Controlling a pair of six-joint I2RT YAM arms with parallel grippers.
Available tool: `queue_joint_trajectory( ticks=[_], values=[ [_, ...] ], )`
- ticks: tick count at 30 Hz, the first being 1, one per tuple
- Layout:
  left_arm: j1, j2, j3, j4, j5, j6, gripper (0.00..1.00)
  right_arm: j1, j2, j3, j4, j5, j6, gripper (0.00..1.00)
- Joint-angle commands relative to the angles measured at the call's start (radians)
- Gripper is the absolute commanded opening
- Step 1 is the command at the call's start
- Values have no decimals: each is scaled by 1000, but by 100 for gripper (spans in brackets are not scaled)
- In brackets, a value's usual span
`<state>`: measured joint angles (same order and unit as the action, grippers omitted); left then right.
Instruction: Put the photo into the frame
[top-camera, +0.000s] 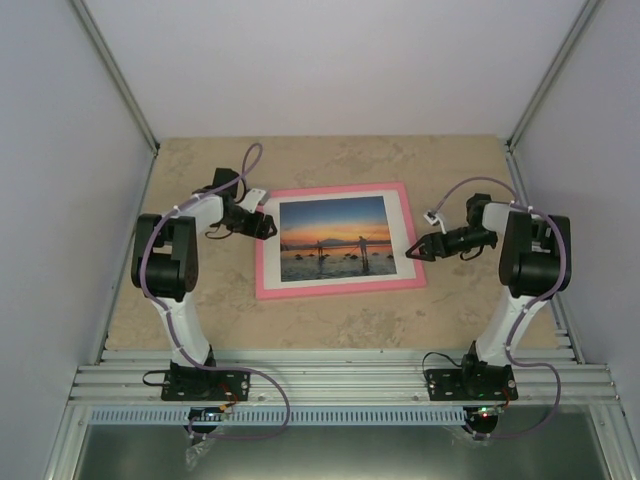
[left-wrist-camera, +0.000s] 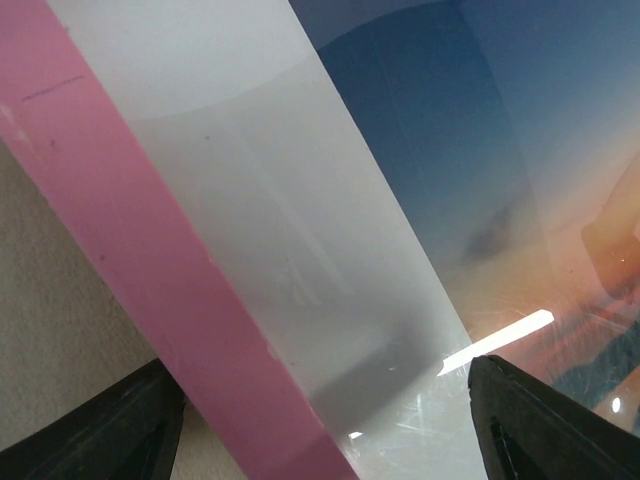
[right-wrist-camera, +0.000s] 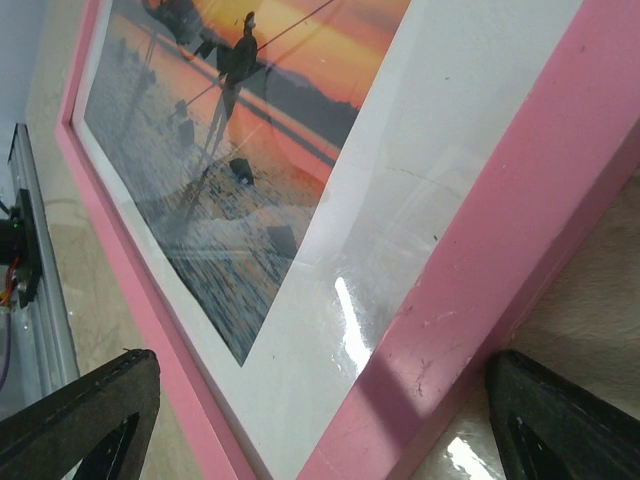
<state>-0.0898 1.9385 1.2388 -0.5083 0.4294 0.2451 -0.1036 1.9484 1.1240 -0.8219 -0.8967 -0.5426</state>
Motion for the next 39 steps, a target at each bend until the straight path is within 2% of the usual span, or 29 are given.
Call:
queue_joint_trajectory(
  ticks=[1,8,14,16,24,29,32,39],
  values=[
    [-5,-4,22,16,-3,-8,81,28,48,-16,-112,93,-47,89],
    [-5,-62,15,10,-52,-17,86,33,22,-32,-149,109,-67,90],
    [5,-148,78,-30,-124,-14,99,-2,-30,-3,-187,148,-82,93],
    [11,-195,107,-57,-135,1,99,-31,-52,25,-218,154,-103,98],
    [11,-400,243,-160,-188,-18,99,-157,-223,204,-332,146,-182,98],
    [13,-508,296,-224,-197,-71,99,-210,-327,345,-401,81,-199,98],
    [16,-614,246,-232,-182,-111,99,-234,-396,361,-389,36,-186,98],
    [21,-849,-7,-158,-291,-159,99,-265,-618,146,-192,-4,-84,98]
  ],
)
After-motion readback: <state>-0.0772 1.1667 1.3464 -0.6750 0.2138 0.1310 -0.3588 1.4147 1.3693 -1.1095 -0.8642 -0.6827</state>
